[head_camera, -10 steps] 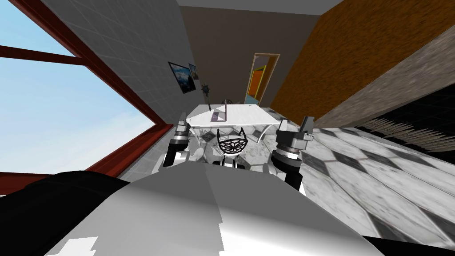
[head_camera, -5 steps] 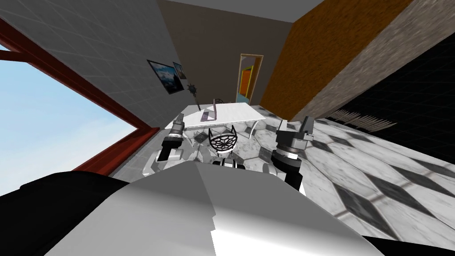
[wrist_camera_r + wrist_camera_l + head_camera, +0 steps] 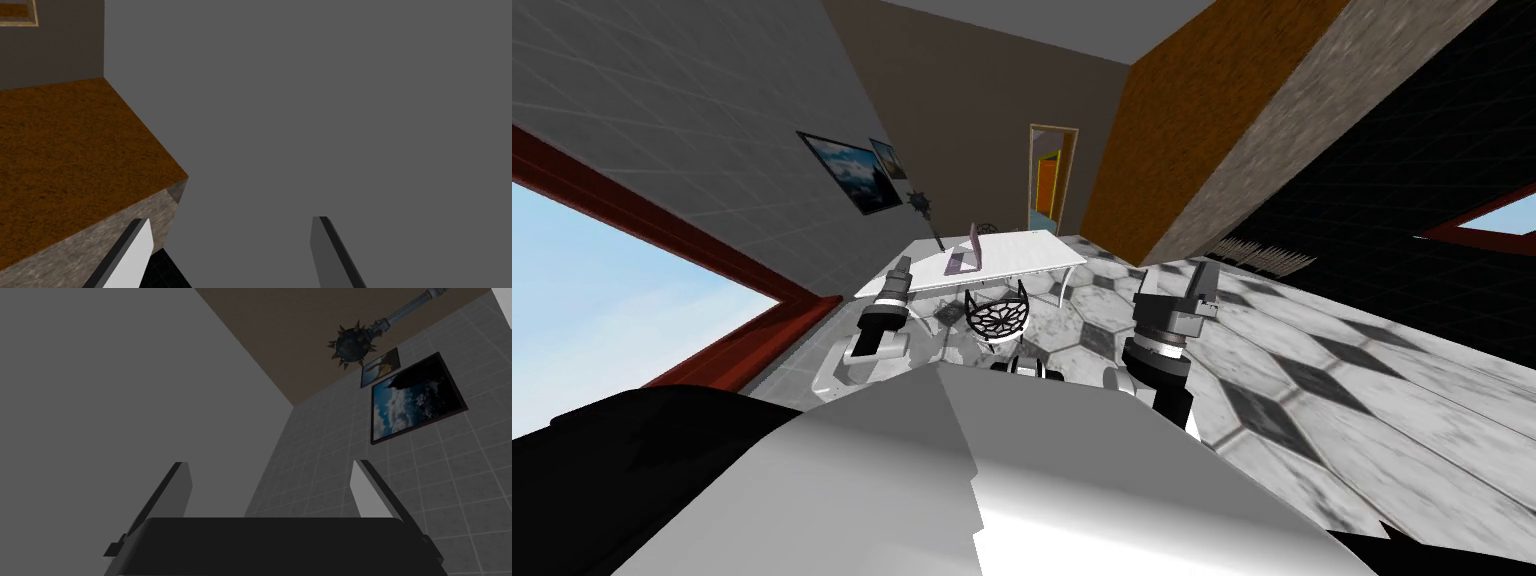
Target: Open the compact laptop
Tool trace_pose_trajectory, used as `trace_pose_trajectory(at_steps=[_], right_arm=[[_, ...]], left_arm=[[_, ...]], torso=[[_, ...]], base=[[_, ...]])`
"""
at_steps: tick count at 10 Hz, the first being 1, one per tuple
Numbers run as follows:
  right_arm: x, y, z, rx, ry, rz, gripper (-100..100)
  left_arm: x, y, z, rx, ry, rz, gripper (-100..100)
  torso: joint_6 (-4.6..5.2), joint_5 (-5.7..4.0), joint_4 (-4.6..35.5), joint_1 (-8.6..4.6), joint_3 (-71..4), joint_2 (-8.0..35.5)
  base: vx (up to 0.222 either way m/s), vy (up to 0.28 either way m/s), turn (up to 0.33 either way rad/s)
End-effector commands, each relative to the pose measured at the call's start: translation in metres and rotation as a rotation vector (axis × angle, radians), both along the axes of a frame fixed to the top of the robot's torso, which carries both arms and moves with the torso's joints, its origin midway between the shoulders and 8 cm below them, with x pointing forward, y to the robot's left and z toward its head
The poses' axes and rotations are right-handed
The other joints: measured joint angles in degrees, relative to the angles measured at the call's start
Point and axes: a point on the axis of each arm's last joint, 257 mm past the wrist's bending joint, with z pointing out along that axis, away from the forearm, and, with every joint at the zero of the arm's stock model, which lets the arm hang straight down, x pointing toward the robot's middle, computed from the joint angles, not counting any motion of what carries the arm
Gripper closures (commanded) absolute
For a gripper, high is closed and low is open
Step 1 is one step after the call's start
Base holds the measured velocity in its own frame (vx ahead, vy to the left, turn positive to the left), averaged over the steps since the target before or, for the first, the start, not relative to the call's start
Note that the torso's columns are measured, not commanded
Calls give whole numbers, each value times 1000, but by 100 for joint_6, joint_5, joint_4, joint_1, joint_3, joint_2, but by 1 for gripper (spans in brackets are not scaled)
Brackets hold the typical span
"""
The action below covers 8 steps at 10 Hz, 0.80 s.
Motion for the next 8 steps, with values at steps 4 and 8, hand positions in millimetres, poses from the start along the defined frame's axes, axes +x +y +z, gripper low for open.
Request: trace_pose_trajectory(at_steps=[4, 8], right_arm=[[0, 0, 0, 0, 0, 0, 0], [0, 0, 0, 0, 0, 0, 0]], left_arm=[[-15, 84, -12, 17, 102, 201, -100], [-38, 152, -19, -22, 166, 353, -100]], torso=[[-3, 2, 2, 7, 4, 6], [4, 1, 1, 1, 1, 2]], base=[[-5, -108, -233], [11, -50, -345]])
